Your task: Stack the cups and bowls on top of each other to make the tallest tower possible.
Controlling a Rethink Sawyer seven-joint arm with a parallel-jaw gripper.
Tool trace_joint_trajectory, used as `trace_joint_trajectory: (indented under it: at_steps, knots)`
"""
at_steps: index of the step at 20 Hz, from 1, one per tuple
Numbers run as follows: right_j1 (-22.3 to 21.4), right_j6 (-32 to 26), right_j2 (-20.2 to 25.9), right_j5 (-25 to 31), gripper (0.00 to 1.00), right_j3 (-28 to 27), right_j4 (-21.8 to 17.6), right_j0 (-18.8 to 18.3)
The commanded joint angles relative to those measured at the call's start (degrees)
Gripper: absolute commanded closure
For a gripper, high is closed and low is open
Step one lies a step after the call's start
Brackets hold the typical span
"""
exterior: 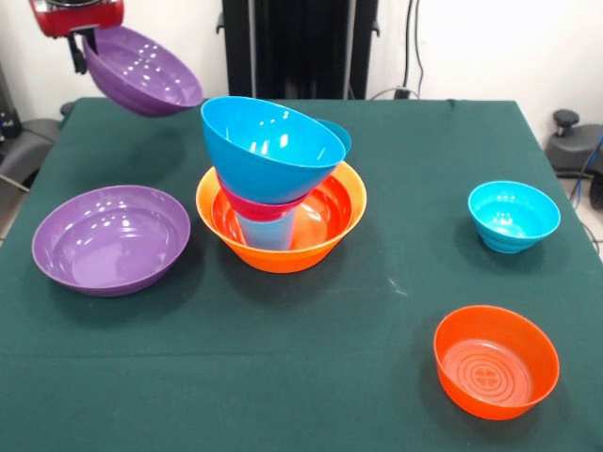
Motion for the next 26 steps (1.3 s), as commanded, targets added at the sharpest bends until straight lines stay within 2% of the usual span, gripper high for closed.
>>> trace_joint_trajectory:
  at_steps: [1, 15, 21, 26]
  knots:
    - [0.33, 14.67, -3.79, -7.17, 1.0, 4.73, -2.11, 5.99]
    - [2.22, 19.8, -9.04, -12.29, 1.0, 2.81, -2.17, 8.81]
    - [3.7, 24.5, -12.12, -17.39, 1.0, 2.98, -2.85, 11.1]
    - [5.49, 26.24, -13.95, -20.96, 1.0, 3.53, -2.97, 12.39]
